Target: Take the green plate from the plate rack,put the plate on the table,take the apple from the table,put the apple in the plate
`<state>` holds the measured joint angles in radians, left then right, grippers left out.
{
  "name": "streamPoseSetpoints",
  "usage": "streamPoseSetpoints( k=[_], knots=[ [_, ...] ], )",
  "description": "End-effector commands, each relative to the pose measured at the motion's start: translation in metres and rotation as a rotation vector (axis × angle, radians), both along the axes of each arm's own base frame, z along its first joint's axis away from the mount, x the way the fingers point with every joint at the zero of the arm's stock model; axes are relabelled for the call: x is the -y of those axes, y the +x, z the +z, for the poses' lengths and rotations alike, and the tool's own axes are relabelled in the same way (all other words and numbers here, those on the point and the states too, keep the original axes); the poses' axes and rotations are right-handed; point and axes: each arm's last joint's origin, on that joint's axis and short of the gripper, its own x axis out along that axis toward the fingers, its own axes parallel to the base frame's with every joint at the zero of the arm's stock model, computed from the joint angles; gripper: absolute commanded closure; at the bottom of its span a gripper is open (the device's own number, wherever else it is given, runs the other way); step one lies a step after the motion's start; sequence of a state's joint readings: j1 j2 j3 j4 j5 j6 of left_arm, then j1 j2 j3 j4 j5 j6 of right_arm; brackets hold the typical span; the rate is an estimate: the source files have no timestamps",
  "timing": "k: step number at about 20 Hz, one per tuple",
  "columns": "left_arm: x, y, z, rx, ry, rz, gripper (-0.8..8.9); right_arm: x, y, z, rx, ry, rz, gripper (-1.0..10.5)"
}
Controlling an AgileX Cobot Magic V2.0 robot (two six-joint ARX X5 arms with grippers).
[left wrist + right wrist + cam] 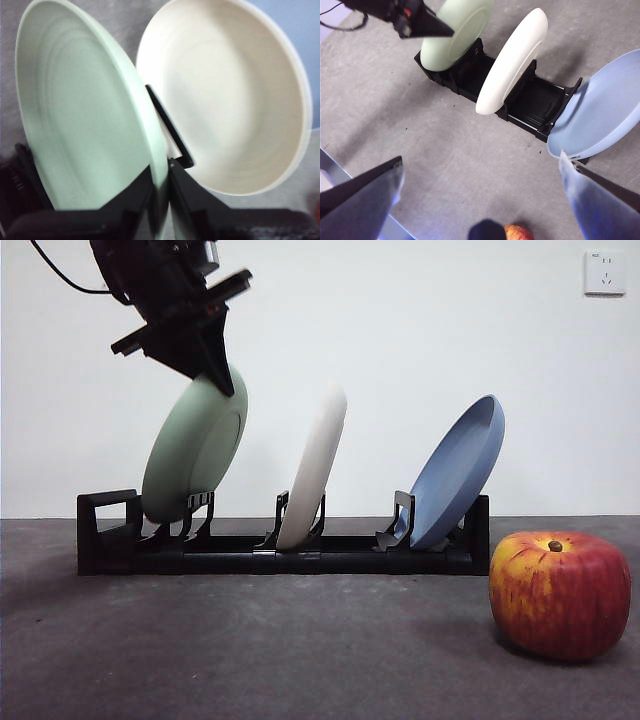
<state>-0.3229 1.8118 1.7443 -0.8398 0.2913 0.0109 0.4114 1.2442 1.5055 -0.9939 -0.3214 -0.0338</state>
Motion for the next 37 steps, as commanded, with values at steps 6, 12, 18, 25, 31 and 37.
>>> streamPoseSetpoints(
  k=[6,12,18,25,31,37],
  knots=[
    [-0.003,-0.042,0.118,0.206,-0.145,-0.138,8.26,-0.001,0.002,0.003,0.023,0.016,-0.003,3.5],
    [-0.018,-0.113,0.184,0.298,-0.111,-0.262,8.22,-0.001,0.002,0.003,0.028,0.018,-0.004,3.5],
    [-0.025,-0.182,0.217,0.469,-0.052,-0.221,8.23,-0.001,0.002,0.003,0.027,0.018,-0.004,3.5],
    [-0.023,-0.231,0.173,0.348,0.06,-0.246,8.22,-0.001,0.002,0.003,0.026,0.017,-0.004,3.5],
    [0.009,-0.23,0.071,0.05,0.237,-0.282,8.22,-0.001,0.002,0.003,0.026,0.017,-0.004,3.5],
    [0.047,-0.229,-0.021,0.033,0.283,-0.25,8.23,-0.001,0.002,0.003,0.021,0.021,-0.009,3.5]
  ],
)
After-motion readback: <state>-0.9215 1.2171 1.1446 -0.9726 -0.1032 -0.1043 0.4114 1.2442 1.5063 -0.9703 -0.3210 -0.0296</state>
